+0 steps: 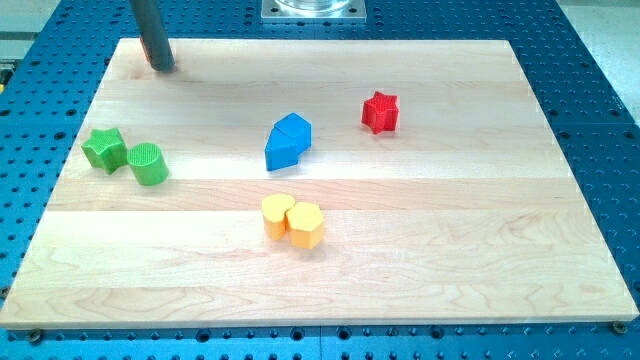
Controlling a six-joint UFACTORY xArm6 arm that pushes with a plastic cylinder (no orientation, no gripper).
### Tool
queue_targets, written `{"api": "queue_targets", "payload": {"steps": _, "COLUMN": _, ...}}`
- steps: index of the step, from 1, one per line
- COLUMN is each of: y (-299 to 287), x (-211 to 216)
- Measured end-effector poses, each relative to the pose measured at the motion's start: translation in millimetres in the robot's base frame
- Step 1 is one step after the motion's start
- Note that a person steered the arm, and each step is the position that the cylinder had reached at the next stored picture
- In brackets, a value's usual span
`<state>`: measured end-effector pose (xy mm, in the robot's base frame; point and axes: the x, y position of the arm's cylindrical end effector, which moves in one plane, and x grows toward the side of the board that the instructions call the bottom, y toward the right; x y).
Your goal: Place the red star above the blue cube
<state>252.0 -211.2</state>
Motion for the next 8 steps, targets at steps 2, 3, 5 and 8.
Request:
{"api": "queue_targets", "payload": {"steps": 2, "y": 234.3, "x": 0.7}}
{"api": "queue_targets", "payload": {"steps": 3, "y": 356.5, "x": 18.3}}
{"api": "queue_targets", "payload": {"steps": 5, "y": 387.4, "x": 53.5}}
{"api": "queue_targets", "payload": {"steps": 8, "y": 386.1, "x": 71.4}}
